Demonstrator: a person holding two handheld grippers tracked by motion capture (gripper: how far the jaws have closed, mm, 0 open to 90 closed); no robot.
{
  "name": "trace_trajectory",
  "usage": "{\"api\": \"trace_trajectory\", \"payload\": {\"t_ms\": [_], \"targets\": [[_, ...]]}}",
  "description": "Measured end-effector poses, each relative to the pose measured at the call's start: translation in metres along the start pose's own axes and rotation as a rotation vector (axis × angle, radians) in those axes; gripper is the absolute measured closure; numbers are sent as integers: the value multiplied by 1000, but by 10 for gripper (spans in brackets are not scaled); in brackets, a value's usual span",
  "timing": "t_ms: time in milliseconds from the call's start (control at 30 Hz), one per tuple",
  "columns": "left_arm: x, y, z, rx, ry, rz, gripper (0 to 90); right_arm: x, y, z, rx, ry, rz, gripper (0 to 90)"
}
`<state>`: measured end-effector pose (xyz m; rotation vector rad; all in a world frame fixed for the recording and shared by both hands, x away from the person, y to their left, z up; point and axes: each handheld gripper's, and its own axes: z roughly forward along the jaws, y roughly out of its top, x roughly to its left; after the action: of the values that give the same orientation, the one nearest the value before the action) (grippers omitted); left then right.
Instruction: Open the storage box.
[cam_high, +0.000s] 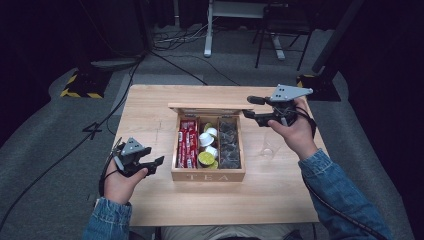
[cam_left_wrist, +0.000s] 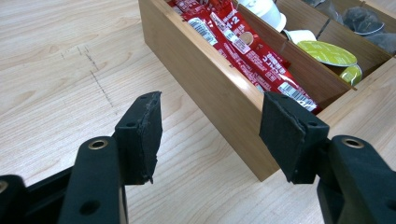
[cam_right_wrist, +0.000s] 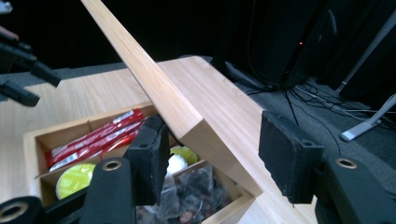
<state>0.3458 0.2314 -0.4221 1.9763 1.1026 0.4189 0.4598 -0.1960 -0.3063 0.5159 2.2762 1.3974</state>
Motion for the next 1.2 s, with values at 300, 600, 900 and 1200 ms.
{"api": "trace_trajectory", "payload": {"t_ms": [300, 600, 900, 1200], "targets": [[8, -1, 2, 9, 11, -11, 401, -14, 13, 7, -20, -12, -8, 564], [18, -11, 2, 21, 26, -47, 402, -29, 27, 20, -35, -39, -13, 606], [25, -15, 2, 33, 33, -61, 401, -52, 36, 36, -42, -74, 42, 592], [25, -16, 4, 45, 24, -56, 400, -72, 46, 54, -15, -114, 72, 556]]}}
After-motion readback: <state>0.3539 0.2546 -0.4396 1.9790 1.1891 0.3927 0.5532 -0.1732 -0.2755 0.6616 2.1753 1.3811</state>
